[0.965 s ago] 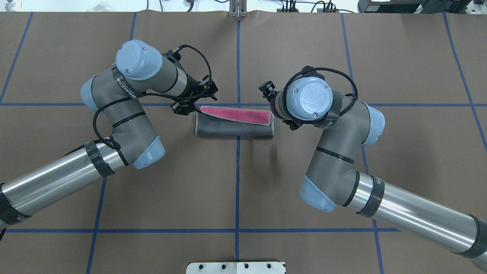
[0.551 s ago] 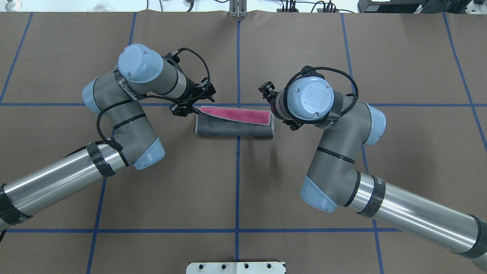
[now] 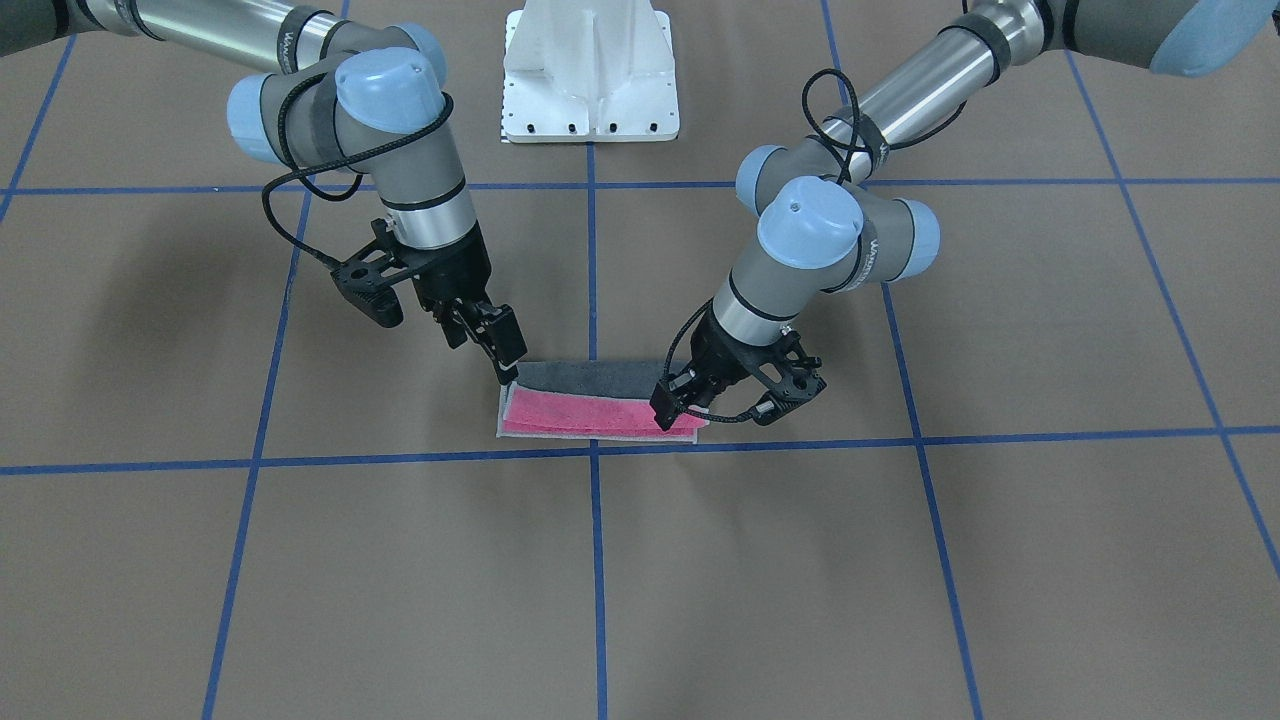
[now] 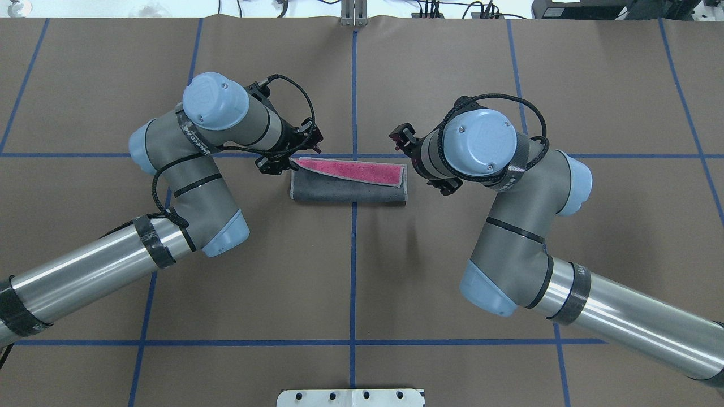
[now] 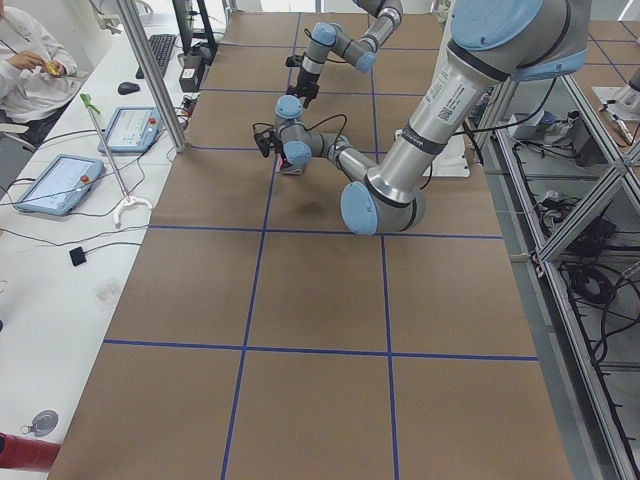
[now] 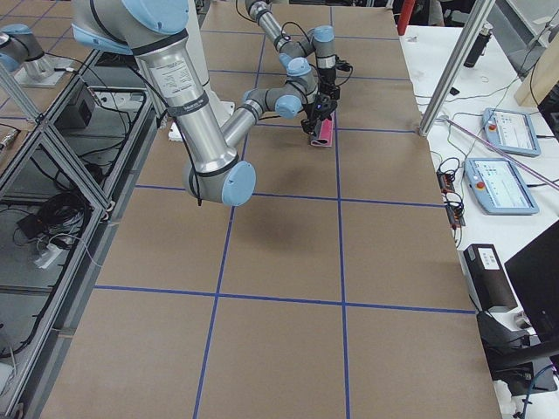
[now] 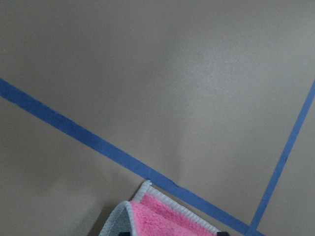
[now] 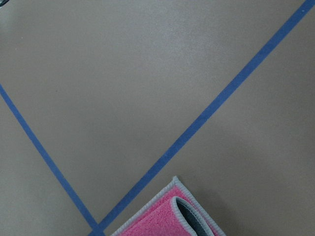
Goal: Fold towel twice with both arms
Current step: 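Move the right gripper to the folded towel's end nearest it while the left withdraws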
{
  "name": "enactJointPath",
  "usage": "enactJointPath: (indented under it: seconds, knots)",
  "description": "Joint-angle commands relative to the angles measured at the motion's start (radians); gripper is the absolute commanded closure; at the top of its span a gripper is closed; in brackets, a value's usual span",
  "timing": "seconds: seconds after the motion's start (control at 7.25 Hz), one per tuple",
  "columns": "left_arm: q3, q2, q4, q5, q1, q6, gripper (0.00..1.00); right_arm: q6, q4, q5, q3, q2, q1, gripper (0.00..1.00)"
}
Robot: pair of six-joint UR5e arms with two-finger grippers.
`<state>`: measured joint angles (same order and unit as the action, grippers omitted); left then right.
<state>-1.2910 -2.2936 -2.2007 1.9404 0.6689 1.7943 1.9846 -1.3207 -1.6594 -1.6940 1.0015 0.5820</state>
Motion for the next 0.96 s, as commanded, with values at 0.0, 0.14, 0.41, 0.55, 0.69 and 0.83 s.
enactJointPath:
  seconds: [0.0, 0.14, 0.41, 0.55, 0.69, 0.83]
  knots:
    - [0.039, -0.033, 0.001, -0.044, -0.003, -0.001, 0.34, -0.026, 0.000, -0.028, -0.009, 0.014, 0.019, 0.01]
    - [0.079, -0.068, 0.001, -0.044, -0.003, -0.001, 0.34, -0.035, 0.000, -0.029, -0.009, 0.019, 0.022, 0.01]
    - [0.142, -0.093, -0.026, -0.110, 0.001, -0.003, 0.34, -0.050, 0.000, -0.028, -0.009, 0.025, 0.027, 0.01]
    - [0.150, -0.095, -0.036, -0.110, 0.018, -0.001, 0.34, -0.050, 0.000, -0.028, -0.009, 0.025, 0.027, 0.01]
    - [0.150, -0.107, -0.036, -0.110, 0.027, 0.007, 0.34, -0.050, 0.000, -0.028, -0.009, 0.025, 0.027, 0.01]
    - [0.150, -0.110, -0.036, -0.110, 0.031, 0.028, 0.34, -0.050, 0.000, -0.028, -0.009, 0.025, 0.027, 0.01]
